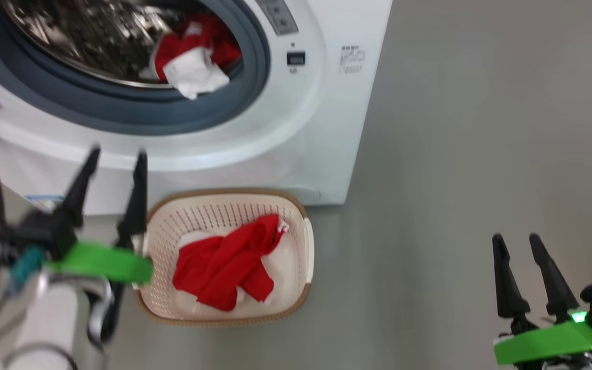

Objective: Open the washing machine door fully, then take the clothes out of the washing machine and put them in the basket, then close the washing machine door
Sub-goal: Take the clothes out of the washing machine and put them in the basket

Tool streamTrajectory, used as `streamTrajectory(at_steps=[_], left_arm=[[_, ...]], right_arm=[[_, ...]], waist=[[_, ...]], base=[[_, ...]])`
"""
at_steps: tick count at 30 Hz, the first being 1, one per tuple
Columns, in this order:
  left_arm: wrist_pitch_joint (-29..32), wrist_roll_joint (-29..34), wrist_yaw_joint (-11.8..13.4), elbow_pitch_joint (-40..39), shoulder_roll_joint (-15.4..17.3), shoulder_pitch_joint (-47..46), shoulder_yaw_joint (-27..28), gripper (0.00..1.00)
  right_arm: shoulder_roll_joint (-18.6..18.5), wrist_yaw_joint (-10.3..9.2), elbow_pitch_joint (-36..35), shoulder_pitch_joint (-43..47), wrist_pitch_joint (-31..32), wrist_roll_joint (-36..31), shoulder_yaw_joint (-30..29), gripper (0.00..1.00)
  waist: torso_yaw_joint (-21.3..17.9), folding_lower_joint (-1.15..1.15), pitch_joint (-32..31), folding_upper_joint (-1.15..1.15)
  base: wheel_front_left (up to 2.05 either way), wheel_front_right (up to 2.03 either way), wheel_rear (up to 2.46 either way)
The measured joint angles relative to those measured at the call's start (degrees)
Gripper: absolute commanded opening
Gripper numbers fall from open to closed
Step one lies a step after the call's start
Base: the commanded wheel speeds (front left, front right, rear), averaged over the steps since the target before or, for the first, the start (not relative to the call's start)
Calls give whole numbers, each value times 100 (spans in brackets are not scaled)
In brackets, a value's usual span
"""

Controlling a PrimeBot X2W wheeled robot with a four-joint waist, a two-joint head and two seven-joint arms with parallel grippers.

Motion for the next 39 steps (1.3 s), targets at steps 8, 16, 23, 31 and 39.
streamTrajectory(at_steps=[8,16,23,31,39], left_arm=[[-2,-383,0,1316,487,-2031,-545,100],[-4,-816,-1,2650,932,-3730,-1447,100],[-5,-1385,-35,3438,1432,-4519,-2097,100],[-5,-1628,-35,3800,1797,-5113,-2633,100],[-5,-1648,-35,4092,1912,-5342,-2668,100]], right_arm=[[-2,0,-114,-536,0,156,107,100],[-9,0,-224,-921,0,350,190,100],[-20,0,-257,-1120,0,491,475,100],[-16,0,-318,-1142,0,515,630,100],[-14,0,-354,-1141,0,525,733,100]], waist=[[-173,0,830,0],[-435,0,1677,0],[-811,0,2197,0],[-1201,0,2596,0],[-1401,0,2746,0]], base=[[0,0,0],[0,0,0],[0,0,0],[0,0,0],[0,0,0]])
